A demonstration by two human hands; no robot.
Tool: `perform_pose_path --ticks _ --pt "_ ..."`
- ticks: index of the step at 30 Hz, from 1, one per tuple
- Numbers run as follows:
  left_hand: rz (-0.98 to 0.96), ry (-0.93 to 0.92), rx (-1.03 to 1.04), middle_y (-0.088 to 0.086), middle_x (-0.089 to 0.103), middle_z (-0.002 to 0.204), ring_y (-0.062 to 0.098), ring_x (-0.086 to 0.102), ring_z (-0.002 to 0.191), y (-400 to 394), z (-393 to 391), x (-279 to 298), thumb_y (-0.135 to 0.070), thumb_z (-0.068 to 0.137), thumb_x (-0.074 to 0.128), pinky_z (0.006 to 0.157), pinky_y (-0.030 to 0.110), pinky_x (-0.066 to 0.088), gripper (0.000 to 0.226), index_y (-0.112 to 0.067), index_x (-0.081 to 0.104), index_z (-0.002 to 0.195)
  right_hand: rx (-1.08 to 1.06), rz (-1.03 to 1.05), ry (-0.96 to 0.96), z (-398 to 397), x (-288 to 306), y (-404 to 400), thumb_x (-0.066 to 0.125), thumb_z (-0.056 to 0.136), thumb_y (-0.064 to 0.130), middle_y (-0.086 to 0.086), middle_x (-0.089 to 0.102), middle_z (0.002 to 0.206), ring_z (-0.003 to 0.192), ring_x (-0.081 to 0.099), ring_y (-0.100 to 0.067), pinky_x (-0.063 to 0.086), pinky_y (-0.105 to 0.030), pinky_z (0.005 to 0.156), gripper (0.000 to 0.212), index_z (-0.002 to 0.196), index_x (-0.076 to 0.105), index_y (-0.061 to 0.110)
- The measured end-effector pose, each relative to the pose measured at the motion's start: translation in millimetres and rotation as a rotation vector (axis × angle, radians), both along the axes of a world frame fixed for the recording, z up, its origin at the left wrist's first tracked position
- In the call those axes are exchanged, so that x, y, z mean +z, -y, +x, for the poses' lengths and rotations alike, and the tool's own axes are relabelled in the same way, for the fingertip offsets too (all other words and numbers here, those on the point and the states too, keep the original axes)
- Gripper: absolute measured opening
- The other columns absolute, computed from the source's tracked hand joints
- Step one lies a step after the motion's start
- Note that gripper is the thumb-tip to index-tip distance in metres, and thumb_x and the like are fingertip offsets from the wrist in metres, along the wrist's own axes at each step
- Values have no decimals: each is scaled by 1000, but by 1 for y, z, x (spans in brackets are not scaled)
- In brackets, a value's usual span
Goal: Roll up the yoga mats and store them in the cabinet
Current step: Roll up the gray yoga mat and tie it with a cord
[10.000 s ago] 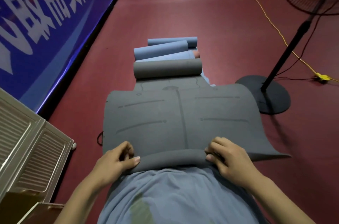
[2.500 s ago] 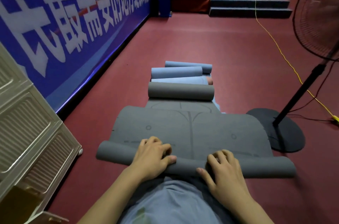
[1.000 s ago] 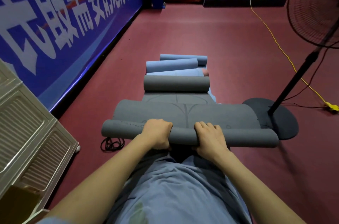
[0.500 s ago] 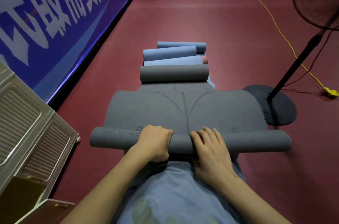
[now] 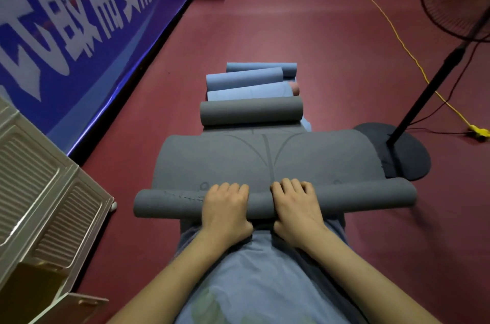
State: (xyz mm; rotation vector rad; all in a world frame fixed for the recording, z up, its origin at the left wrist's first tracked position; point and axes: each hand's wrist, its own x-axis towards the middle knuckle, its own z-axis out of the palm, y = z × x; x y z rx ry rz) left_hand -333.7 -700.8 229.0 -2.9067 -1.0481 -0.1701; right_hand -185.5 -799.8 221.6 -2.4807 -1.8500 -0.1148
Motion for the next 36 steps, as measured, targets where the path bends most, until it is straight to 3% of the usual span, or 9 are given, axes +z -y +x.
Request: perform_pose_path --ticks 6,10,16,19,22,26,28,32,36 --pt "81 251 -11 2 57 85 29 53 80 3 -3 -15 -28 47 64 77 40 42 40 -17 61 85 33 -266 -158 11 31 -20 58 77 26 -7 54 121 116 46 -32 33 -43 92 42 116 47 17" --pt "41 277 10 2 61 93 30 55 93 -1 3 -12 -27 48 66 81 39 40 47 -14 67 94 66 -502 -278 29 42 -45 77 77 35 -11 54 126 121 41 -33 34 -44 97 57 120 46 13" --pt "169 170 -29 15 54 118 37 49 104 8 1 -27 -24 62 76 103 49 38 80 -7 55 138 15 -576 -313 31 41 -63 80 77 32 -15 59 123 121 36 -32 34 -40 92 59 123 51 10" --pt "211 100 -11 17 55 125 41 49 105 5 3 -30 -24 62 79 103 50 36 81 -8 53 138 3 -547 -314 31 39 -63 79 77 33 -15 56 127 123 35 -32 33 -40 94 61 126 49 11" --pt "257 76 -15 15 57 114 38 51 93 -5 11 -28 -18 59 79 86 46 39 72 -10 57 127 18 -386 -267 30 36 -59 74 75 34 -10 47 128 123 35 -31 33 -40 97 64 128 45 14" --pt "243 5 -52 8 54 92 32 46 78 -24 21 -15 -20 49 76 66 40 33 56 -17 59 102 41 -214 -206 31 40 -52 46 64 42 -1 37 106 110 40 -29 26 -37 84 47 104 37 19" --pt "173 -62 -53 5 55 91 31 49 81 -32 28 -4 -23 46 78 66 39 36 56 -20 57 98 74 -206 -193 32 40 -53 53 70 39 0 40 105 106 40 -27 27 -37 82 41 101 36 20" --pt "-59 -202 -82 1 65 109 29 60 103 -60 48 23 -42 69 76 76 36 39 50 -23 55 110 113 -241 -64 29 43 -58 71 73 37 -1 52 116 111 48 -28 34 -40 88 51 112 42 20" --pt "-268 -350 -106 -1 71 101 25 63 87 -84 65 46 -50 61 83 69 33 46 52 -25 63 102 2 -113 -16 25 31 -64 79 70 27 -3 60 109 102 57 -29 36 -39 81 54 113 48 19"
